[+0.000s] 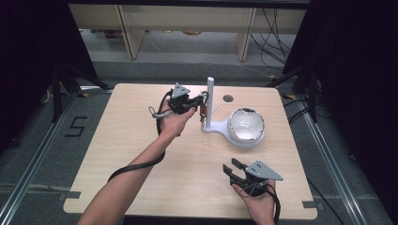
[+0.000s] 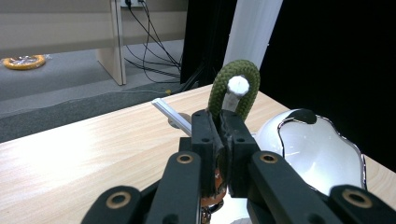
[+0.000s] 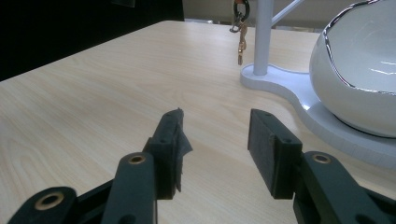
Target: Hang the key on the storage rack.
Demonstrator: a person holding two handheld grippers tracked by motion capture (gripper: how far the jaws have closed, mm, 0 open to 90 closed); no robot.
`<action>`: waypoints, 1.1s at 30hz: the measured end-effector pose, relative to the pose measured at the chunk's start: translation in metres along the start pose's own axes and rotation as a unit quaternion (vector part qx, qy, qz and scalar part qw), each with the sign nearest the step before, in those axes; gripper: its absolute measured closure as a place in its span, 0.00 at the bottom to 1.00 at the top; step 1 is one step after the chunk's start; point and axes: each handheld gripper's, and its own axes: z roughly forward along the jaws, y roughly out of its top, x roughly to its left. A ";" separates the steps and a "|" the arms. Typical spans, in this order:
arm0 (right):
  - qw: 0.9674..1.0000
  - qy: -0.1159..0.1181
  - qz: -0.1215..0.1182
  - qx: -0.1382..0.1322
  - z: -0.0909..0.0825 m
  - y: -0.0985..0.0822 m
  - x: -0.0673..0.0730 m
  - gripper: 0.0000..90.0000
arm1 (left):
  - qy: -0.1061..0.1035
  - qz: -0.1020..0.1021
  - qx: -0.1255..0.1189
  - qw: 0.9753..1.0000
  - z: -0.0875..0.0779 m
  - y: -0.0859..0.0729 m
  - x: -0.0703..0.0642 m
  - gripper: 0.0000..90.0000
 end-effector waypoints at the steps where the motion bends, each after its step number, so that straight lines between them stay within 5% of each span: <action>1: 1.000 0.000 0.006 0.003 0.000 0.000 0.001 0.63 | 0.001 0.002 0.000 1.000 0.001 0.000 0.000 0.94; 12: 1.000 0.010 0.003 -0.007 0.001 -0.001 -0.001 0.63 | -0.001 0.010 0.007 1.000 0.004 -0.005 -0.001 0.92; 14: 1.000 0.004 -0.017 -0.009 0.001 0.000 -0.003 0.62 | -0.002 0.018 0.006 1.000 0.002 -0.005 -0.002 0.90; 17: 1.000 0.007 -0.012 -0.012 0.002 -0.001 -0.003 0.62 | -0.001 0.031 0.004 1.000 -0.003 -0.006 -0.003 0.86; 27: 1.000 -0.005 -0.006 -0.008 -0.003 -0.001 -0.007 0.62 | 0.008 0.064 -0.006 0.998 -0.044 -0.020 0.003 0.65; 29: 1.000 -0.005 0.025 -0.007 -0.003 -0.002 -0.004 0.61 | 0.006 0.066 -0.005 0.998 -0.053 -0.025 0.004 0.60; 30: 1.000 -0.007 0.002 -0.013 -0.003 -0.001 -0.008 0.61 | 0.005 0.066 -0.004 0.998 -0.058 -0.028 0.005 0.58; 33: 1.000 -0.008 0.002 -0.012 -0.003 -0.001 -0.008 0.61 | 0.005 0.066 -0.008 0.998 -0.071 -0.037 0.008 0.54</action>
